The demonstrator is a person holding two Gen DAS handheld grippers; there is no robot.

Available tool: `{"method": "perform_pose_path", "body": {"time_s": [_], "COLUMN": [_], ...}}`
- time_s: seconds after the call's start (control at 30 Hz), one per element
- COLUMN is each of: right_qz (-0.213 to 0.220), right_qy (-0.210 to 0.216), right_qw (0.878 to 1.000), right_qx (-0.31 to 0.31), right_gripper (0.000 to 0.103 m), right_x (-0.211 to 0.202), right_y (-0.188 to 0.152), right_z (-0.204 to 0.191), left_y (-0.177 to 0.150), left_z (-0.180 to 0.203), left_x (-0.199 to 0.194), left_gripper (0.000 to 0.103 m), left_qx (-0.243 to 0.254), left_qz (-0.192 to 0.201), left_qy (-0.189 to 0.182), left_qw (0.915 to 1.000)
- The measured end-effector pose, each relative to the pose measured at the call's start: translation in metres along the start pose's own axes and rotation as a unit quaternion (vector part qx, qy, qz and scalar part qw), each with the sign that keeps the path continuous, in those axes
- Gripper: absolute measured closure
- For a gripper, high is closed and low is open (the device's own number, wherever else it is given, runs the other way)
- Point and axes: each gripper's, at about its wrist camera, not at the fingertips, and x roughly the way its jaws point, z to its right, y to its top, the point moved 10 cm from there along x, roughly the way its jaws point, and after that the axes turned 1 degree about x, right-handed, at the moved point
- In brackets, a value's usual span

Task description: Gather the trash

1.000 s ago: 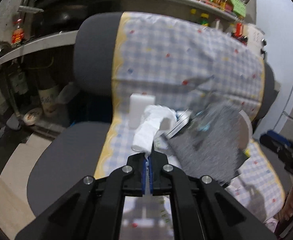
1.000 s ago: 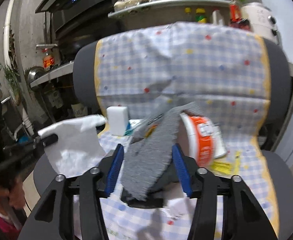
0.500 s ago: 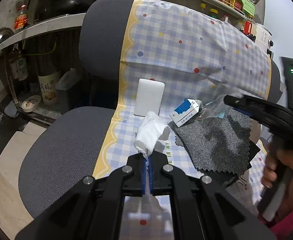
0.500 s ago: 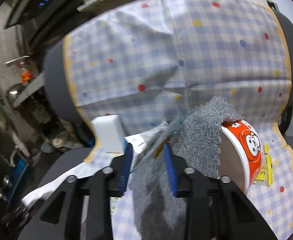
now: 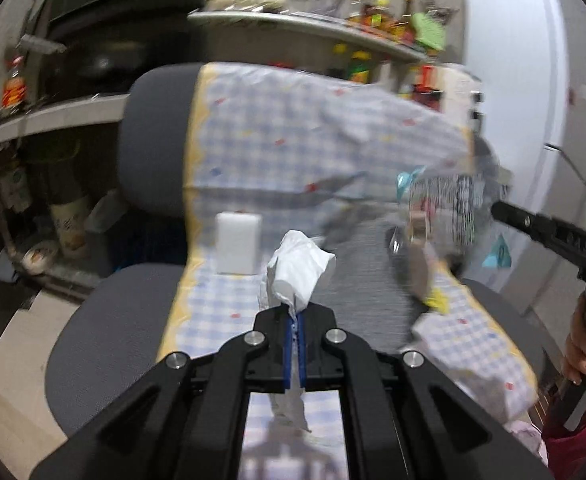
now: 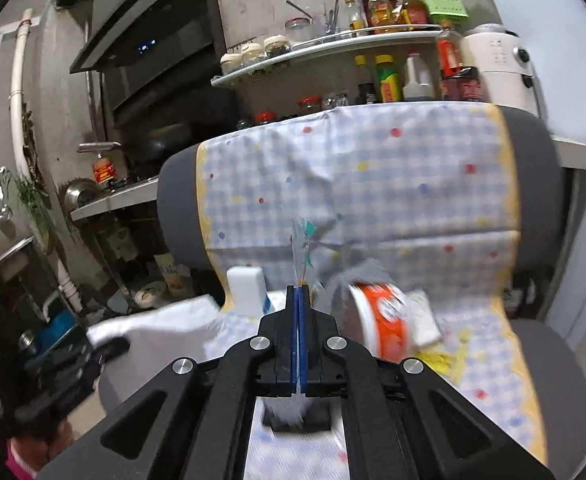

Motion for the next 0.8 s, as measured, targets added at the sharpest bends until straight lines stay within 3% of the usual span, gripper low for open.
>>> {"method": "perform_pose_path", "body": {"time_s": [0.23,0.4,0.63,0.8], "right_qz": [-0.014,-0.007,-0.012,-0.074], "right_qy": [-0.045,-0.086,-0.174,-0.239], "right_qw": [0.998,0.994,0.978,0.955], "right_qx": [0.028,0.073,0.114,0.157], "right_gripper": [0.102,0.102,0.102,0.101], "right_x": [-0.095,-0.154,-0.234,-0.268], "right_y": [-0.055,-0.089,-0.14,-0.188], "right_z": [0.058,0.105,0.155,0.192], "left_y": [-0.014,-0.03,-0.07,-0.093], "left_z": [0.1,0.172,0.258,0.298], "left_x": [-0.015,-0.023,-0.038,-0.043], "left_gripper": [0.103,0.103,0.103,0.103], "left_qx": [0.05,0.083,0.111,0.126], "left_qz": [0.003,0.003,-0.01,-0.026], "left_qy": [-0.087,-0.149,-0.249,-0.297], "left_qw": [0.9949,0.9853,0.9619,0.9461]}}
